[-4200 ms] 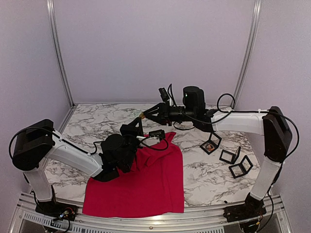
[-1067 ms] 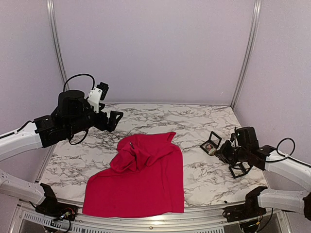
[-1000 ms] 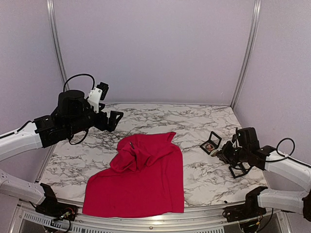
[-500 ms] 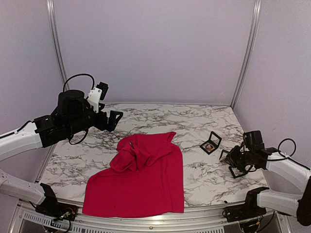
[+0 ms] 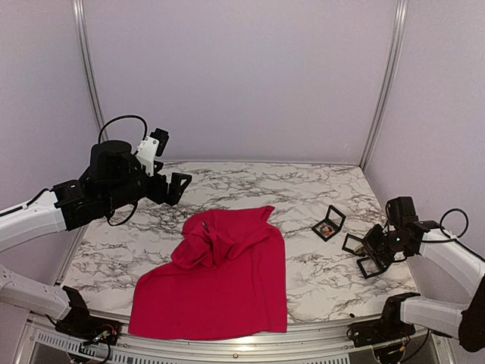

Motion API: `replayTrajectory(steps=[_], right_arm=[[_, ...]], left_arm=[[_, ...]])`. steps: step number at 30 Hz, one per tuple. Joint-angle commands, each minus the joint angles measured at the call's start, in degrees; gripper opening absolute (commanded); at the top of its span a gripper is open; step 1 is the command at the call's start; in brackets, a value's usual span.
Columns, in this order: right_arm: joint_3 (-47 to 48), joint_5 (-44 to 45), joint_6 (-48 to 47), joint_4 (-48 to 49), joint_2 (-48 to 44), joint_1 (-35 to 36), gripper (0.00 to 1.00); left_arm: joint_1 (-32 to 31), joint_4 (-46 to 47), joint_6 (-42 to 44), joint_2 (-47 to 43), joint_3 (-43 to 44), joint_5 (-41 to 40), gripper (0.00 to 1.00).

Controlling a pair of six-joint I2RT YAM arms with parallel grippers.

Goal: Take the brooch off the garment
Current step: Move the brooch box to the corner of the board.

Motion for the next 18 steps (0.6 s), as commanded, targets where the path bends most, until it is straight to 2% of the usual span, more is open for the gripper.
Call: replayTrajectory(steps=[1,14,18], right_arm=[[3.0,3.0,-1.5,-4.4,1.0,-0.6,0.00],[4.1,5.5,-3.9,-5.9,4.3,-0.6,0.00],[4.7,6.0,-4.6,-6.2,4.6,-2.8,0.00]], left_arm=[[0.4,-1.4,0.1,-0.1,0.3,0.2,0.99],[0.5,-1.5,0.0,-0.2,0.1,0.1,0.99],[0.6,-1.4,0.0,-0.1,0.1,0.3,0.99]])
